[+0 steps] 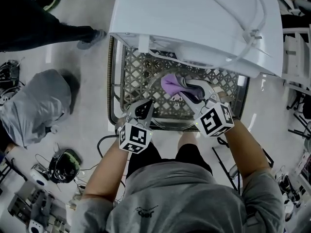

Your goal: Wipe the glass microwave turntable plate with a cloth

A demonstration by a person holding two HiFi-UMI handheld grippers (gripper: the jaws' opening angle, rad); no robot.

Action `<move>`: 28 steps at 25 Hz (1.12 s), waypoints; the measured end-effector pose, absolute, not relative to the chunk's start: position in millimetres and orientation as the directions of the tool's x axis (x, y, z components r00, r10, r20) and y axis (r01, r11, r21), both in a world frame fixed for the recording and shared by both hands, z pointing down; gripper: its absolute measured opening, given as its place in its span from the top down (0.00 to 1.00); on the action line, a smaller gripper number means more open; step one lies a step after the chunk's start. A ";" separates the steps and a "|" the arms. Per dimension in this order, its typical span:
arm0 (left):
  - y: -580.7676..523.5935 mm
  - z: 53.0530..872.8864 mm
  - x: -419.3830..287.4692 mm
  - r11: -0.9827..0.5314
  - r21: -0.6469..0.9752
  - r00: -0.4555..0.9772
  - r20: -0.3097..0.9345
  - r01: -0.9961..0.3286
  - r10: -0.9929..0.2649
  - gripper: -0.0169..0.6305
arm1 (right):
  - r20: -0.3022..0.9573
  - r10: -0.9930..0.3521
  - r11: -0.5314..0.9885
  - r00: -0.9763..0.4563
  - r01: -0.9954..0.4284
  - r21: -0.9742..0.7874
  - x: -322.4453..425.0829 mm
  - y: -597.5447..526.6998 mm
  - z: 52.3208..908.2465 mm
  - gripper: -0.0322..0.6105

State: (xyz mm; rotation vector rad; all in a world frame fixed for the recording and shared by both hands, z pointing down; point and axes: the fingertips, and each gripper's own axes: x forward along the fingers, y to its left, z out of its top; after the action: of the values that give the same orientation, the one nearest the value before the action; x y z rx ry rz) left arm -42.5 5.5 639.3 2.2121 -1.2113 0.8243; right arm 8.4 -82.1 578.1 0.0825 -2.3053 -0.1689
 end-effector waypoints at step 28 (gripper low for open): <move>7.6 635.8 -47.8 -0.471 0.137 0.421 0.701 -0.872 -0.576 0.98 | 0.901 -0.226 0.951 -0.370 0.117 0.287 53.3 -112.8 609.3 0.81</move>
State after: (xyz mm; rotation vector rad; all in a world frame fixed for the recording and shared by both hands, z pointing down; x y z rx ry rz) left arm -47.8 7.6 635.8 2.1916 -1.2239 0.8050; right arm 53.3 -112.8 609.3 0.0795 -1.9171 -0.3608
